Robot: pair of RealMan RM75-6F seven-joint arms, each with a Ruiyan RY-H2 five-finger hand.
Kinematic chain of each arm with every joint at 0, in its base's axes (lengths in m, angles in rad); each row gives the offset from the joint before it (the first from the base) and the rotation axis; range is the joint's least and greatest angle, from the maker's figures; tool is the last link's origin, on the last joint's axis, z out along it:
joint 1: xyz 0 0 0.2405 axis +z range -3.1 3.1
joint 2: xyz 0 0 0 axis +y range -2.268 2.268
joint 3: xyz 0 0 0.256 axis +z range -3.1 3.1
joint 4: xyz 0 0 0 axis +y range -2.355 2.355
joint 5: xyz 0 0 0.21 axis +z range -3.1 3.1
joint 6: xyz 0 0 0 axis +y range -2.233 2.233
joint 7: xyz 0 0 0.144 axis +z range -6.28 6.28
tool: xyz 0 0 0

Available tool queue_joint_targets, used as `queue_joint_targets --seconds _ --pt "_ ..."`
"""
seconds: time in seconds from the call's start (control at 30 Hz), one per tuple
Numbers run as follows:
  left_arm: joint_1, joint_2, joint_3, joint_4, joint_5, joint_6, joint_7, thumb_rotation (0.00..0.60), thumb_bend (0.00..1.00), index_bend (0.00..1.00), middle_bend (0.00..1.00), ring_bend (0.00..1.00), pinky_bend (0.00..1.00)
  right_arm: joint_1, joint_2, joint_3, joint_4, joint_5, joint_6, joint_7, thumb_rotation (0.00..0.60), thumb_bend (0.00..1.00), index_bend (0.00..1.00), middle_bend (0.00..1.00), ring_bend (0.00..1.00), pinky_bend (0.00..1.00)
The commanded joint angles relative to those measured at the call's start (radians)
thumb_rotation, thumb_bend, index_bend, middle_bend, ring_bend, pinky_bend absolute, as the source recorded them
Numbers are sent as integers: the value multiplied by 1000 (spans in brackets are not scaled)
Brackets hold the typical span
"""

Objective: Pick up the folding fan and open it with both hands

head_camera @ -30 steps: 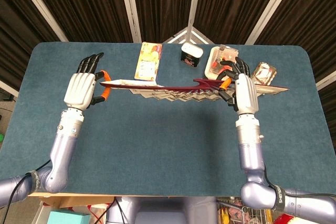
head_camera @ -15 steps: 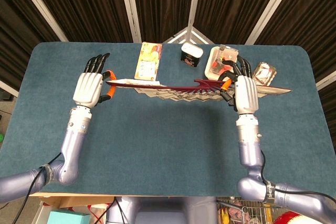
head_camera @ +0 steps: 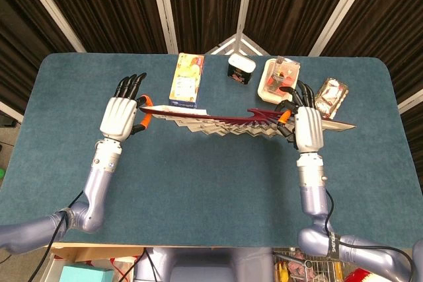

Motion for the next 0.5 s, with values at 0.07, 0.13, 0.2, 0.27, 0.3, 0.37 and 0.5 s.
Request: queue_joint_targets --seconds 0.07,0.13,0.2,0.27,0.3,0.37,0.5 --pt "17 10 9 -30 10 8 -7 600 626 586 27 0 0 -16 5 -12 -22 -14 9 -7 600 777 760 261 16 0" --pt "25 17 14 -46 15 12 -6 600 620 578 25 0 0 -25 6 -19 -32 -20 13 -8 600 777 753 261 16 0" --pt "34 25 19 -65 19 16 -7 600 608 565 22 0 0 -33 7 -26 -44 -27 18 -9 600 777 736 261 16 0" --pt "42 34 23 -82 23 19 -6 600 599 556 18 0 0 -42 11 -35 -56 -37 22 -11 600 777 726 261 17 0" --pt "46 39 24 -91 22 20 -5 600 598 552 16 0 0 -47 13 -39 -62 -42 24 -12 600 777 723 261 17 0" --pt "57 51 24 -114 17 23 -6 600 596 545 11 0 0 -60 18 -50 -79 -54 31 -11 600 777 716 261 17 0" --pt "72 70 29 -140 18 24 -2 600 575 523 1 0 0 -81 27 -69 -101 -69 38 -11 600 776 645 261 17 0"
